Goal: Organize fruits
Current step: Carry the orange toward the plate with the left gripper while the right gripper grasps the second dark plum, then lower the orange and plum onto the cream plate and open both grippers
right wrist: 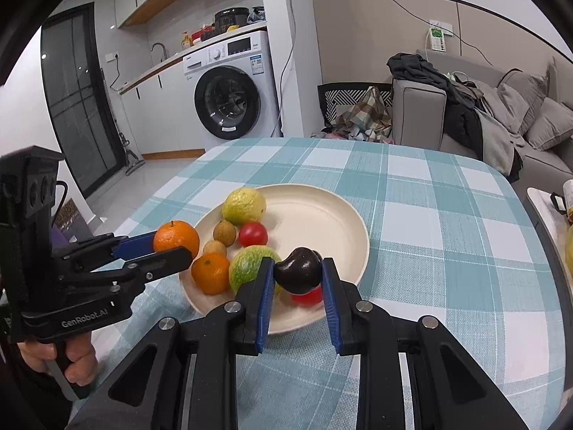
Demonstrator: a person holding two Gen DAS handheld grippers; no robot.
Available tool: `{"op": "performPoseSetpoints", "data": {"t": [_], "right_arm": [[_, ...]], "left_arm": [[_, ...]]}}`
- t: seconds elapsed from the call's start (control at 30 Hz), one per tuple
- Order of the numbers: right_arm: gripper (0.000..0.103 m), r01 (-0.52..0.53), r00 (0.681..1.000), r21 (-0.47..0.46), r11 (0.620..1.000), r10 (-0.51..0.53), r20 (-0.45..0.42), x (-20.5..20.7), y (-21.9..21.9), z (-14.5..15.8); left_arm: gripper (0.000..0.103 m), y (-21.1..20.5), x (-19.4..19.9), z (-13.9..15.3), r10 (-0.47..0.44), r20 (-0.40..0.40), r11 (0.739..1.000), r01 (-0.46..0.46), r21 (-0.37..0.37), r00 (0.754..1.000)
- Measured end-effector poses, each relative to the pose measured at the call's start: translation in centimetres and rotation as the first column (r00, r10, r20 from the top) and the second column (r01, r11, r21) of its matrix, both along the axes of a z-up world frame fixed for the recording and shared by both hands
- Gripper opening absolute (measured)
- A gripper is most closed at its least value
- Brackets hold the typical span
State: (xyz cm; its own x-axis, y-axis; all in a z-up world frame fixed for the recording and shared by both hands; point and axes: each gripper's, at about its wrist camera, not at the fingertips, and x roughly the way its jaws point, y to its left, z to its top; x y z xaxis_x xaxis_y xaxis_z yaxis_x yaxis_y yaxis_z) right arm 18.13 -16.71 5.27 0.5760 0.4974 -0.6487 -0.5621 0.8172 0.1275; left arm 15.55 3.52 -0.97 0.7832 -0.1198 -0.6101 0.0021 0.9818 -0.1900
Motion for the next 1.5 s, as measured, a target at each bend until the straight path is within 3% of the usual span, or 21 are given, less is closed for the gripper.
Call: {"op": "performPoseSetpoints", "data": {"t": [0.6,1.17,1.4,1.5], "right_arm": [[0.027,0.039,0.999,0.055,0.998,-0.038,-0.027,3.3,-0.3,-2.5],[0.027,0.048,0.999,0.023,0.999,-0.048,-0.027,3.7,0.0,-3.2],[0.046,0.054,0.999,0.019,0.998,-0.054,-0.006,3.3,-0.2,-2.9],[0.060,0.054,0.998,0.017,0.998,-0.055,0.011,3.0,-0.2,-2.7]], "left_arm": [[0.038,-0.9,5.4,-1.7,-0.024,-0.001,1.000,0.024,0.017,1.000],[0.038,-1.4,5.2,-1.9,-0.028,-0.002,0.999,0.028,0.033,1.000],[0.041,-1.2,4.4,-1.5,-0.010,0.034,0.999,0.009,0.036,0.999],[0.067,-1.0,3.7,-1.0,0.006,0.067,0.999,-0.009,0.042,0.998]]}}
